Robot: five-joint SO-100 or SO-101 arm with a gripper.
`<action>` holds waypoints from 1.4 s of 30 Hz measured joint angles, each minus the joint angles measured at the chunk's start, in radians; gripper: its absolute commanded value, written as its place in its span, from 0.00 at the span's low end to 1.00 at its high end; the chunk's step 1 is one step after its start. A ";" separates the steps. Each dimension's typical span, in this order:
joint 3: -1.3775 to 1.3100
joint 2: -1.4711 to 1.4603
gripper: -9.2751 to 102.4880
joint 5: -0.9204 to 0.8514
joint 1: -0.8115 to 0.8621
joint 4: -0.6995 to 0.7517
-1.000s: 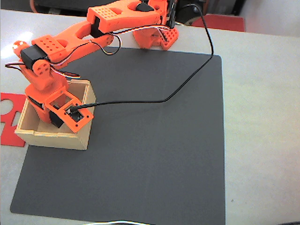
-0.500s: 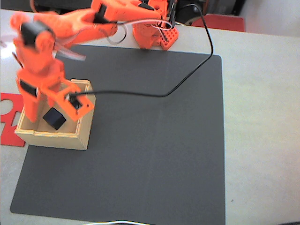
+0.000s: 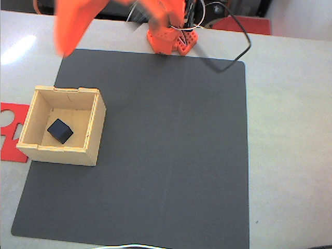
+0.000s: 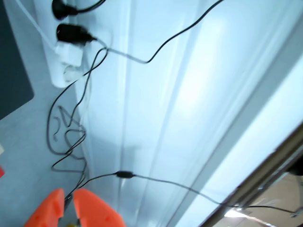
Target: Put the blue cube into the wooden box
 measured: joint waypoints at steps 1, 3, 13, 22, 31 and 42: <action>0.023 0.057 0.08 -0.003 -0.046 0.000; 0.055 0.160 0.08 -0.009 -0.146 0.000; 0.285 0.623 0.09 -0.034 -0.492 0.002; 0.739 1.152 0.09 -0.035 -0.518 -0.034; 1.223 1.557 0.09 -0.058 -0.310 -0.144; 1.908 1.720 0.09 -0.064 -0.259 -0.364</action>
